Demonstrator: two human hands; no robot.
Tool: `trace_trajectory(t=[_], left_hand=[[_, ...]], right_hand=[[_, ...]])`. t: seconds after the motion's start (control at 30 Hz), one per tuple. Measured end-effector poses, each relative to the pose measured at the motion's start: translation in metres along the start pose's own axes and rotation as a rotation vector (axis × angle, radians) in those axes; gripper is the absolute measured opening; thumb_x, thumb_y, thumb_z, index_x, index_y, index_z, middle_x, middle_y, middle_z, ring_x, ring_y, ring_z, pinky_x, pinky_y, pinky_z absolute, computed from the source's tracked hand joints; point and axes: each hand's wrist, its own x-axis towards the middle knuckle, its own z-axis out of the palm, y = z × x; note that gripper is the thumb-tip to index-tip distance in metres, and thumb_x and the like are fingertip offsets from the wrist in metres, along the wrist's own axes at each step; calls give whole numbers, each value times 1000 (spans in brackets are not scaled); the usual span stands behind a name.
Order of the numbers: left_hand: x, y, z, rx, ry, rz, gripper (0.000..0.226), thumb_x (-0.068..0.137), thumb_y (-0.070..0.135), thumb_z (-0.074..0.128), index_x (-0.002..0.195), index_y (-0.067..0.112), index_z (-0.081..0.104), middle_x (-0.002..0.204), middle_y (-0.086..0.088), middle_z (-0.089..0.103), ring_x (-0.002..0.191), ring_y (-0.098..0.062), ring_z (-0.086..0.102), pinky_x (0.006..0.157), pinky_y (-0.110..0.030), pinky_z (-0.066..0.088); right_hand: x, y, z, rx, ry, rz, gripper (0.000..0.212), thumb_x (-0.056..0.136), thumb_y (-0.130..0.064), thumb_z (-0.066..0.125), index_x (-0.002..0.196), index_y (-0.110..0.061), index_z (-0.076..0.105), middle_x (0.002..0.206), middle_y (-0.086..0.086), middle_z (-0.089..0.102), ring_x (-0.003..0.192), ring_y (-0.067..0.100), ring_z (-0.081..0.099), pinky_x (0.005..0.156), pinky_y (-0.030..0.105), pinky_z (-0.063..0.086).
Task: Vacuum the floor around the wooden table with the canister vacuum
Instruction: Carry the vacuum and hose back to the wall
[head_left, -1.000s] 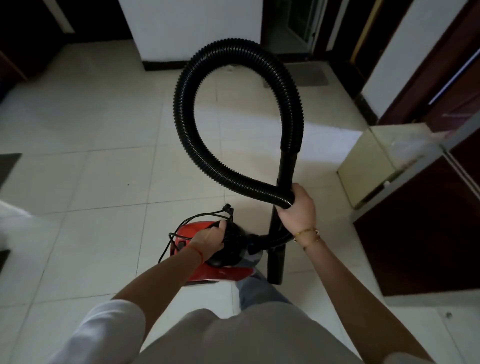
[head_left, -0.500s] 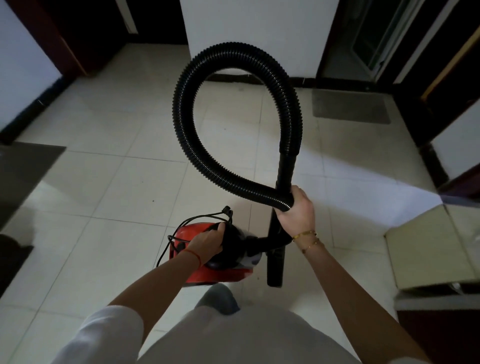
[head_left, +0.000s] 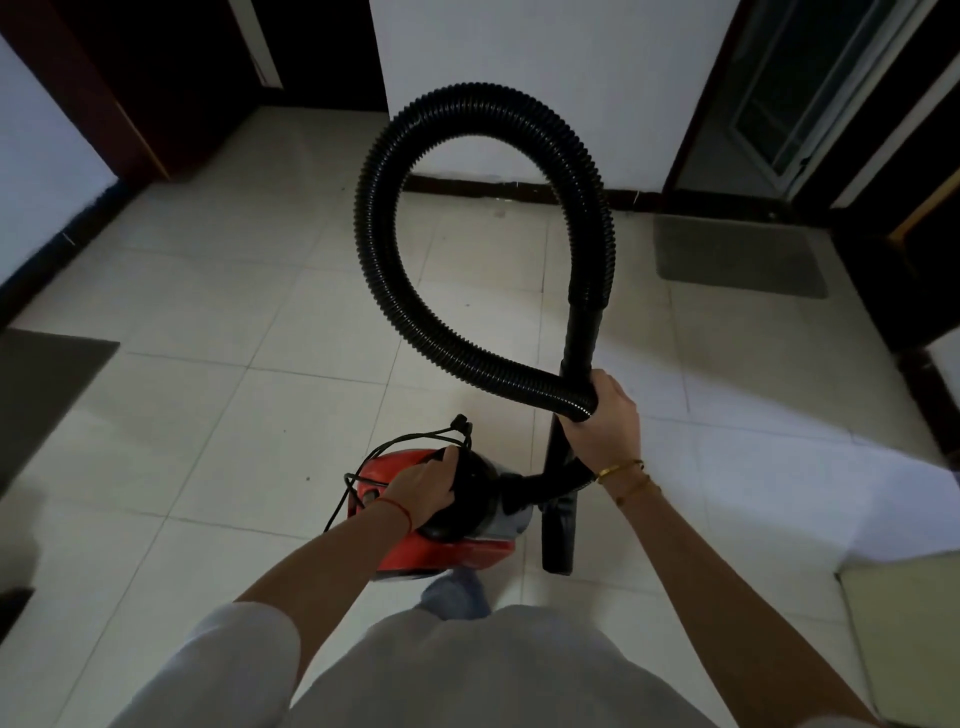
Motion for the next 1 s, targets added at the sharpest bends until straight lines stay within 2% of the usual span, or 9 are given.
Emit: trace_trajectory(t=[0.2, 0.33, 0.53, 0.73, 1.0], left_hand=[[99, -57, -61, 48, -12, 11, 53, 93, 16, 49, 139, 3, 25, 104, -14, 65, 89, -32, 66, 72, -42, 52], [170, -90, -101, 81, 1, 37, 50, 92, 17, 48, 136, 3, 29, 100, -13, 66, 86, -31, 67, 71, -41, 54], [284, -129, -155, 124, -3, 58, 49, 93, 17, 48, 136, 2, 29, 98, -13, 66, 84, -30, 67, 68, -39, 52], [413, -167, -210, 137, 2, 53, 54, 93, 18, 49, 139, 1, 26, 96, -12, 66, 80, -27, 67, 62, -34, 50], [574, -214, -301, 131, 18, 24, 55, 95, 18, 48, 141, 1, 24, 95, -11, 66, 77, -26, 68, 60, -33, 52]], right_hand=[[112, -16, 44, -3, -8, 45, 26, 75, -14, 70, 97, -12, 58, 84, 1, 61, 70, 20, 59, 60, 28, 47], [188, -24, 67, 6, 17, 88, 24, 75, -15, 69, 96, -12, 57, 85, 2, 62, 71, 21, 59, 60, 30, 49], [309, -23, 108, 4, 28, 54, 23, 74, -12, 68, 93, -11, 56, 83, 5, 61, 68, 25, 58, 58, 34, 50], [451, -10, 150, 11, -11, 66, 23, 74, -11, 69, 92, -11, 55, 82, 4, 60, 68, 23, 57, 55, 28, 44], [645, -10, 198, 22, -49, 81, 26, 75, -12, 69, 97, -10, 56, 87, 4, 60, 71, 19, 53, 60, 25, 38]])
